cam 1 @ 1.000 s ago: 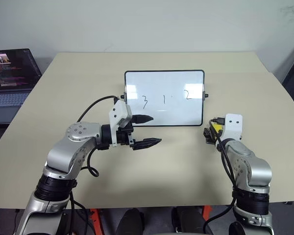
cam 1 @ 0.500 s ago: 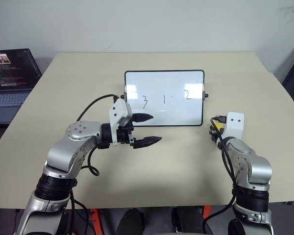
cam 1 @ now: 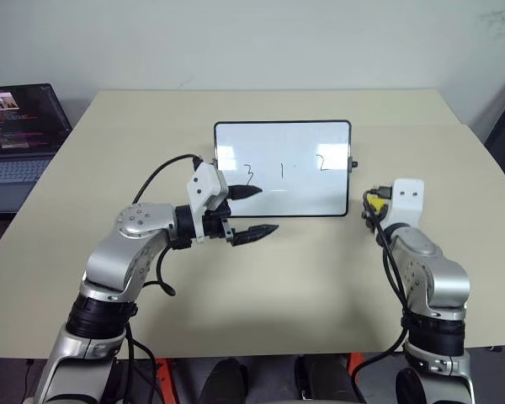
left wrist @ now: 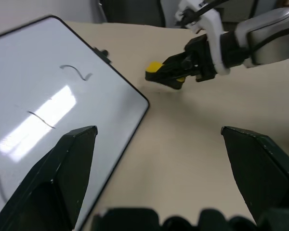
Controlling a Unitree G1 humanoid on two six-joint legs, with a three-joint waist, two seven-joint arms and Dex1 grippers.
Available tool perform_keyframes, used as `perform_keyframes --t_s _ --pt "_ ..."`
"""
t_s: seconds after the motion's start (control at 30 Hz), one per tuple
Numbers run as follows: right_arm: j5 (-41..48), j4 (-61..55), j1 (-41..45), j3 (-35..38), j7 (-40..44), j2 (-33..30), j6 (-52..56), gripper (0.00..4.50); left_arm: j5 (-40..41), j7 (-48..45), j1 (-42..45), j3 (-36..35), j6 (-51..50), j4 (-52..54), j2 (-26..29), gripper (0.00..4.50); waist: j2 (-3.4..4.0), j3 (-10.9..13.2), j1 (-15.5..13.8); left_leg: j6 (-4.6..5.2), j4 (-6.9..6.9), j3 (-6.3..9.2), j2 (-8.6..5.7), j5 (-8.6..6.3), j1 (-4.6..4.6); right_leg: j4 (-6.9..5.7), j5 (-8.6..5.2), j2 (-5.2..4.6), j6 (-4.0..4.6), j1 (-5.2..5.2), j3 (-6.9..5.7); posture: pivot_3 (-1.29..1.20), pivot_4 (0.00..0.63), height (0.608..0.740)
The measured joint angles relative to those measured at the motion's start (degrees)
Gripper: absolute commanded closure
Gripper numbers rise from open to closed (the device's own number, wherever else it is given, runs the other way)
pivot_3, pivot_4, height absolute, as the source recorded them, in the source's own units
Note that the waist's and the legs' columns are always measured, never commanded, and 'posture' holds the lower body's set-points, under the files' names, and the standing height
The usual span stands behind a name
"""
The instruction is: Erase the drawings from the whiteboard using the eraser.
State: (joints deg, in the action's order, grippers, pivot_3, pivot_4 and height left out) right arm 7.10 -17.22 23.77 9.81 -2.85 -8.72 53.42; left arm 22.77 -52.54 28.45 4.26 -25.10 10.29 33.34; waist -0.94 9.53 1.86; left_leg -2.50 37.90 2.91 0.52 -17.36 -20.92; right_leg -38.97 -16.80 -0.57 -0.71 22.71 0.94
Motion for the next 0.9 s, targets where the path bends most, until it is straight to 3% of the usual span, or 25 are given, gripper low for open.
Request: perform_keyframes --t_s 0.33,0.9 --pt "-1.36 9.16 8.08 -2.19 3.5 -1.6 -12.46 3.3 -9.46 5.09 1.4 0.08 10.49 -9.61 -0.79 0.0 0.0 0.0 -0.01 0.0 0.03 -0.05 0.0 0.01 -0.4 -0.09 0.02 -0.03 0.03 0.46 0.02 0.0 0.15 0.74" --pt "-1.84 26.65 20.95 -6.82 5.3 2.73 -26.77 3.3 -14.19 7.0 4.85 1.06 17.11 -15.88 -5.64 0.0 0.0 0.0 -0.01 -0.02 0.11 -0.04 -0.02 0.03 -0.86 -0.08 0.04 -0.12 0.03 0.84 -0.03 0.0 0.15 0.74"
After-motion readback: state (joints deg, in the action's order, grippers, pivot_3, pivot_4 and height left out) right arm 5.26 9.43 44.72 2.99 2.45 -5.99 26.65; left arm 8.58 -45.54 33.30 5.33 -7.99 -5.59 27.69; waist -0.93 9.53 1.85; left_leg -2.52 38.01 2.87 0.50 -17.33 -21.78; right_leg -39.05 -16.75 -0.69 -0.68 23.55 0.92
